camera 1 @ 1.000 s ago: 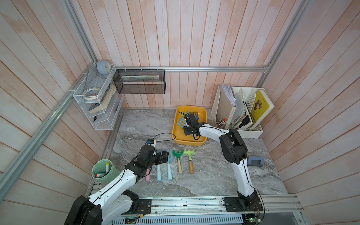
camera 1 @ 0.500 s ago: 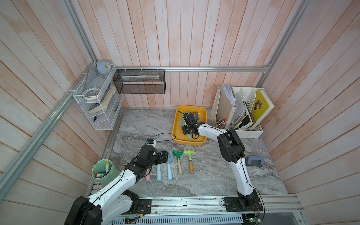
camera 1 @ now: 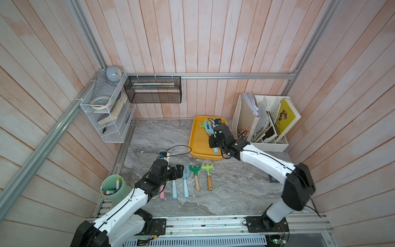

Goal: Take the hand rake out of the storage box
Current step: Pick up the rake from the storage box.

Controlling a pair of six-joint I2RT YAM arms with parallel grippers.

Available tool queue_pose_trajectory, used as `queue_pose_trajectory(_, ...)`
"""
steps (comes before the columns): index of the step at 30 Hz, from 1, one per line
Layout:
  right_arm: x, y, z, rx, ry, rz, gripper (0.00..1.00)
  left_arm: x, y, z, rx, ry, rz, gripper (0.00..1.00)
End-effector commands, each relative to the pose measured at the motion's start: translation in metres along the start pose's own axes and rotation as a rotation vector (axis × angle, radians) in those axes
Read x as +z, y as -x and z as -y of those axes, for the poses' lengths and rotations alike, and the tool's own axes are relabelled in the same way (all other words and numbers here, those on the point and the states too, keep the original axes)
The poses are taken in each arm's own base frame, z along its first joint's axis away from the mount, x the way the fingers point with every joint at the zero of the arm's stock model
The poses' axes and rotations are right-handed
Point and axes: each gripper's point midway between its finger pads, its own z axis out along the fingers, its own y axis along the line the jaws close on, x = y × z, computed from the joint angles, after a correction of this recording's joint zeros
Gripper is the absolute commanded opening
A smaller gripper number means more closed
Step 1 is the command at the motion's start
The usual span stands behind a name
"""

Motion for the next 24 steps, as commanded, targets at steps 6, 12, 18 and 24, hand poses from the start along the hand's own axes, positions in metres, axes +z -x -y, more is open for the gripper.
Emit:
queue_pose_trajectory(6, -0.092, -0.15, 0.009, 0.092, -0.092, -0.159, 0.0, -0.007, 0.005, -0.004, 0.018, 0.016, 0.038, 1.0)
queue_pose_trajectory(12, -0.092, -0.219, 0.016, 0.105, -0.066, -0.246, 0.0, -0.007, 0.004, -0.001, 0.017, -0.005, 0.033, 1.0)
queue_pose_trajectory(18, -0.071, -0.228, 0.038, 0.141, -0.082, -0.238, 0.0, -0.007, 0.003, -0.002, 0.016, -0.005, 0.031, 1.0)
queue_pose_trajectory(24, -0.05, -0.231, 0.053, 0.126, -0.07, -0.247, 0.0, -0.005, 0.002, -0.003, 0.017, 0.003, 0.022, 1.0)
